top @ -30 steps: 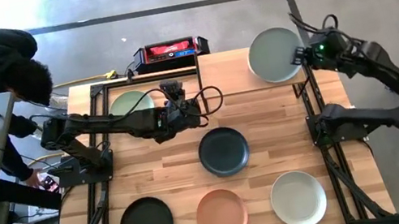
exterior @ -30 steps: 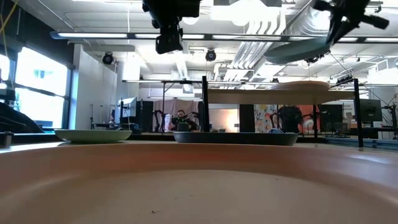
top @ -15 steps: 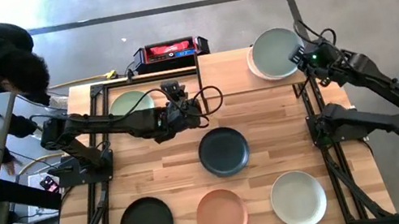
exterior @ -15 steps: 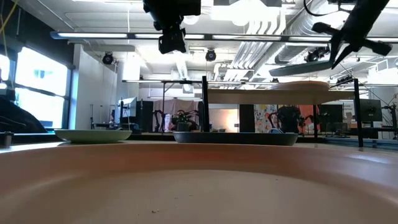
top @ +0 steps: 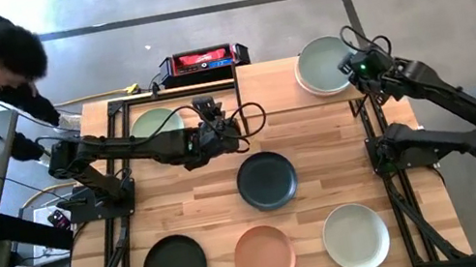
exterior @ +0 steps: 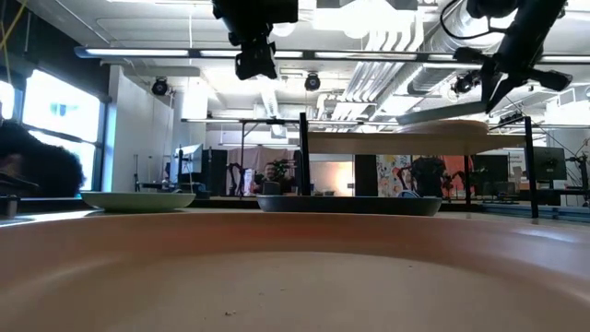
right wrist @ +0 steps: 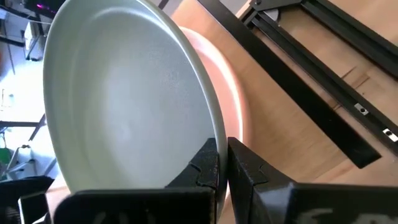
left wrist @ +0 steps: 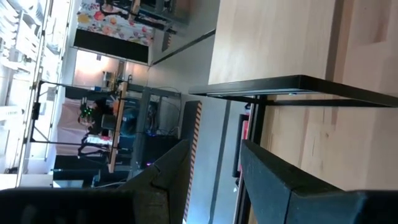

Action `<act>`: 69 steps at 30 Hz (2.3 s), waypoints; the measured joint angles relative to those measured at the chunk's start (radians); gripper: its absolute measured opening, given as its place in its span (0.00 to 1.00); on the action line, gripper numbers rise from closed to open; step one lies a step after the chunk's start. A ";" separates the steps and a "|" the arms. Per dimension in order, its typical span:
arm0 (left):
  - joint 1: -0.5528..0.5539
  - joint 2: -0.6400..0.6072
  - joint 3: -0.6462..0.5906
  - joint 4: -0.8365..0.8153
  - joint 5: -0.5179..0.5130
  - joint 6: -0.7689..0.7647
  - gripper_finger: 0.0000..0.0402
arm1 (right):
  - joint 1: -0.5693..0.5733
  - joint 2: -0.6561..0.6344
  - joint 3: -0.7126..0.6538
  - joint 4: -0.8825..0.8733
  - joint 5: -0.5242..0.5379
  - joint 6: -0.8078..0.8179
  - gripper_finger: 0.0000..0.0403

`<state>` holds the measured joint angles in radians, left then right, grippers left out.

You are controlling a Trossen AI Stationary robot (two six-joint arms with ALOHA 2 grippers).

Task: Place and stack plates onto a shelf
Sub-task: Stack the gray plate on the orange plate on the shelf

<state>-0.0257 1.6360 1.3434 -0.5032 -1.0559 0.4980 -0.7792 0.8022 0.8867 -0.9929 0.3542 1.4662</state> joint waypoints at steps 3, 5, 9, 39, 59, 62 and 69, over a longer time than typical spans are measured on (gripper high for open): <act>0.000 0.000 0.000 0.000 0.000 0.000 0.32 | 0.000 0.010 0.000 0.009 -0.001 0.000 0.00; 0.000 0.000 0.000 0.000 0.000 0.000 0.32 | 0.000 0.013 0.000 0.017 -0.003 0.000 0.00; 0.001 0.000 0.000 0.000 0.000 -0.001 0.32 | 0.000 0.020 0.000 0.028 -0.004 0.000 0.00; 0.012 0.000 0.000 0.001 0.000 0.000 0.32 | 0.000 0.079 0.000 0.034 -0.031 -0.049 0.00; 0.012 0.000 0.000 0.001 0.007 -0.066 0.32 | 0.000 0.079 0.000 0.034 -0.059 -0.086 0.00; 0.012 0.000 0.000 0.001 0.007 -0.077 0.32 | 0.000 0.080 0.000 0.034 -0.060 -0.087 0.00; 0.012 0.000 0.000 0.001 0.007 -0.077 0.32 | 0.000 0.081 0.000 0.034 -0.050 -0.079 0.00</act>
<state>-0.0135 1.6360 1.3434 -0.5026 -1.0488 0.4213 -0.7792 0.8833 0.8867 -0.9592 0.3040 1.3872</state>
